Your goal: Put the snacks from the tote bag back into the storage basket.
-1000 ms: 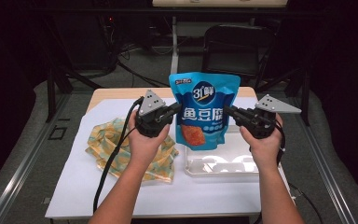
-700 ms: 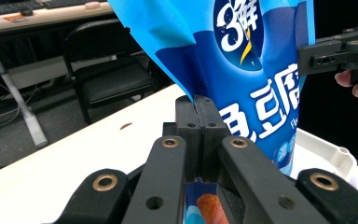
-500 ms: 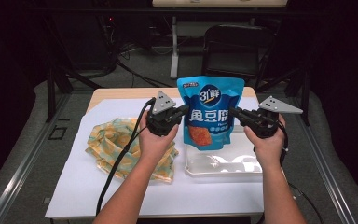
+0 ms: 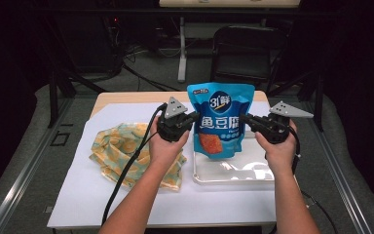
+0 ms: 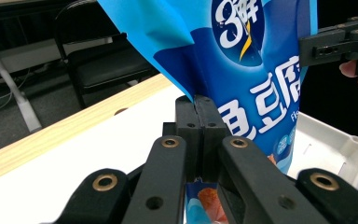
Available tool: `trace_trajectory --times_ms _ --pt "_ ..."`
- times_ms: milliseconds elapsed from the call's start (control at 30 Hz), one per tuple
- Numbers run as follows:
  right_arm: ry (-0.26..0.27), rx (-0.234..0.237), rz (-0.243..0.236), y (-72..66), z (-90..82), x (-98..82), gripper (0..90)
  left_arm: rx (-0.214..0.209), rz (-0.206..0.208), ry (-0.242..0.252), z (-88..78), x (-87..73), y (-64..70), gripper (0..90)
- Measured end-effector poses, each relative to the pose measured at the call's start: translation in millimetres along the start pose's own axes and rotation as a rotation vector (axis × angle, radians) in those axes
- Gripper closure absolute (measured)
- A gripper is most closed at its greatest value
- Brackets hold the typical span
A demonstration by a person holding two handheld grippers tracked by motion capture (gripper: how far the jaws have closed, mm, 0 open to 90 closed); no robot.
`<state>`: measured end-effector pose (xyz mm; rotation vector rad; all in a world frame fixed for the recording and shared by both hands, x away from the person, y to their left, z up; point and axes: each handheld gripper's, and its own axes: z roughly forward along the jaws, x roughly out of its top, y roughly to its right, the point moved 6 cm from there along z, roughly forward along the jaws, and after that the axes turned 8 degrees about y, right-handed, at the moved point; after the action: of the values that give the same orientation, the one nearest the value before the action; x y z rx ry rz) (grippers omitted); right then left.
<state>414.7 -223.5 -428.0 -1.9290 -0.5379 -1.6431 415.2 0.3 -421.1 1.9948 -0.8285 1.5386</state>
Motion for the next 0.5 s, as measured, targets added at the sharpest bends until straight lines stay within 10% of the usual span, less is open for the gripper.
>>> trace_trajectory --times_ms 500 --pt "-0.021 -0.001 0.0 14.0 -1.3 -11.2 87.6 -0.013 -0.005 -0.023 13.5 -9.8 2.7 89.9"
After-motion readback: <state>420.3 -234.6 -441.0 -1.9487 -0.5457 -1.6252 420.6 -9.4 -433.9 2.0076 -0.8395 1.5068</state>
